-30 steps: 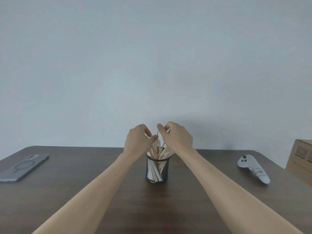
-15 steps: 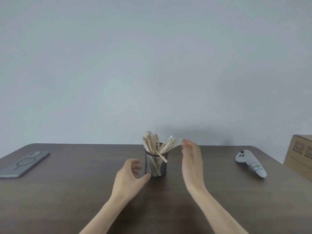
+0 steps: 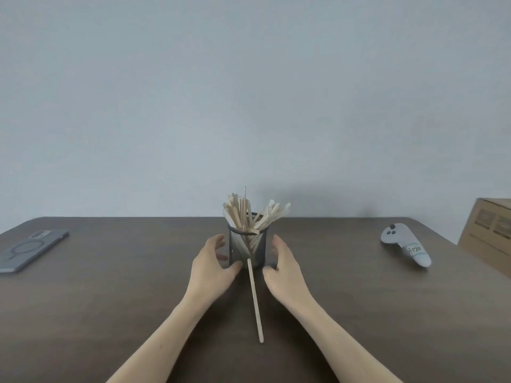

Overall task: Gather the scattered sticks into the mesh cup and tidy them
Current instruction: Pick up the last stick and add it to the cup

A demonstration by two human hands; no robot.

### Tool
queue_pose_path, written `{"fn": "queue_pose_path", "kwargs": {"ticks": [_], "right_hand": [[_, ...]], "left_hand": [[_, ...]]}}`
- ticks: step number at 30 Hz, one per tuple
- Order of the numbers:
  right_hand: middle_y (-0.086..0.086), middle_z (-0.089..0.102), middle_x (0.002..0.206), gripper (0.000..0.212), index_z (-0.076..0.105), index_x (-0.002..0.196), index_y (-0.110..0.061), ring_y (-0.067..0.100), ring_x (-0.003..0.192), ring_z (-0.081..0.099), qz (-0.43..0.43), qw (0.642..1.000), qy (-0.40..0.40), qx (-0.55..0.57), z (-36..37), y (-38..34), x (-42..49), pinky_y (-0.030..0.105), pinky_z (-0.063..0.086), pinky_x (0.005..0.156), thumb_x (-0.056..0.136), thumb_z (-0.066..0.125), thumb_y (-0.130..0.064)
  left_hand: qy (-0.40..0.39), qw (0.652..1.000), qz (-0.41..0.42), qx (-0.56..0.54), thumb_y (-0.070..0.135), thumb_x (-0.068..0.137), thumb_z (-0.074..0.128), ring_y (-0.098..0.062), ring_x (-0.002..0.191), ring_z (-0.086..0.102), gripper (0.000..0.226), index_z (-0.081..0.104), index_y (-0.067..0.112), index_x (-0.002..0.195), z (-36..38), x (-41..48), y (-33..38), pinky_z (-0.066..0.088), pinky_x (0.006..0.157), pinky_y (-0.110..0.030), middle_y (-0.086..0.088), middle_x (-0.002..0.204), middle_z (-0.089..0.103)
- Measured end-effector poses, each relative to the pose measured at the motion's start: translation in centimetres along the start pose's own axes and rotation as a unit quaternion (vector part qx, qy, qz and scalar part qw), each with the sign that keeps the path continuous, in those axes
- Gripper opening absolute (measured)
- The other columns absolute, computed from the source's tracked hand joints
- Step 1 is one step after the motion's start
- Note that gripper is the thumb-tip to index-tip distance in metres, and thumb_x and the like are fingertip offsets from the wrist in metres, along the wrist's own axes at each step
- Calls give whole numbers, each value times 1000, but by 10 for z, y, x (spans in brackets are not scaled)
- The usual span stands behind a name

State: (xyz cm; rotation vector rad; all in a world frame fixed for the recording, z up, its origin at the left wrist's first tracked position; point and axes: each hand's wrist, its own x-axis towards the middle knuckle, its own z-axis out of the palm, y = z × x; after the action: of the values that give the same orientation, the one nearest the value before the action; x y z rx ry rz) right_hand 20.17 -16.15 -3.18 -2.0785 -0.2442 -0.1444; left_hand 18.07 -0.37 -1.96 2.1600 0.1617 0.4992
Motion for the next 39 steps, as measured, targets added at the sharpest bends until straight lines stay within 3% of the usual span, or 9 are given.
{"fn": "queue_pose_path", "kwargs": {"ticks": [3,5,9,15,19,23,27,31,39], "right_hand": [[4,56,141,50,47,144,-12,19,132,52,23,998,49,31,-14,-3,-17,17,35,98,95,47,-1],[-2,67,120,28,62,123,-19,18,115,62,30,998,58,-8,-20,-14,-34,26,44,89,97,52,-22],[-6,67,102,47,67,98,-25,20,98,65,17,947,-49,-316,-24,-44,-70,33,48,80,82,54,-68],[11,64,119,28,60,117,-10,32,110,64,-31,878,-83,-470,-17,-73,-79,35,44,79,91,66,-18],[8,70,95,25,69,100,-11,27,91,70,-14,908,-91,-409,-26,-79,-77,32,49,73,79,72,-24],[0,72,58,7,73,76,-14,12,42,64,-6,992,-50,-118,-54,-93,-70,19,44,43,74,71,-21],[0,74,62,6,66,73,-21,11,47,66,-95,994,48,-23,-74,-127,-47,22,45,47,73,71,-19],[-12,76,73,7,67,77,-27,13,79,69,-131,978,146,-64,-82,-150,-9,30,51,69,72,67,-33],[-13,75,103,22,74,102,-29,15,104,66,-42,975,97,-196,-64,-136,46,28,44,75,81,68,-32]], "left_hand": [[33,999,-30,-32,15,87,77,-13,94,68,54,57,12,137,-13,-8,-8,50,89,-26,-1,130,69],[46,998,-40,-30,12,89,75,-14,90,69,41,63,11,128,-20,-17,-15,48,88,-25,0,118,72],[37,999,-25,-5,11,90,72,-11,86,67,26,68,13,116,-29,-38,-18,47,84,-22,3,105,72],[11,1000,-2,14,10,91,68,-7,88,68,20,70,15,110,-31,-63,-11,46,80,-16,3,102,73],[10,1000,5,22,9,90,68,-1,86,65,18,71,17,106,-32,-72,-12,43,74,-5,3,102,72],[17,1000,-9,6,9,90,67,-5,89,68,17,72,19,103,-35,-70,-12,47,80,-13,5,100,74],[13,1000,-11,-3,10,91,67,-4,87,68,16,72,22,100,-34,-66,-12,47,80,-16,8,94,73],[9,1000,-3,6,9,90,68,-3,84,68,18,70,26,95,-32,-61,-18,47,74,-10,7,91,73],[5,1000,-9,-3,13,91,66,-2,81,66,17,70,27,99,-28,-42,-17,45,66,-6,9,89,71]]}}
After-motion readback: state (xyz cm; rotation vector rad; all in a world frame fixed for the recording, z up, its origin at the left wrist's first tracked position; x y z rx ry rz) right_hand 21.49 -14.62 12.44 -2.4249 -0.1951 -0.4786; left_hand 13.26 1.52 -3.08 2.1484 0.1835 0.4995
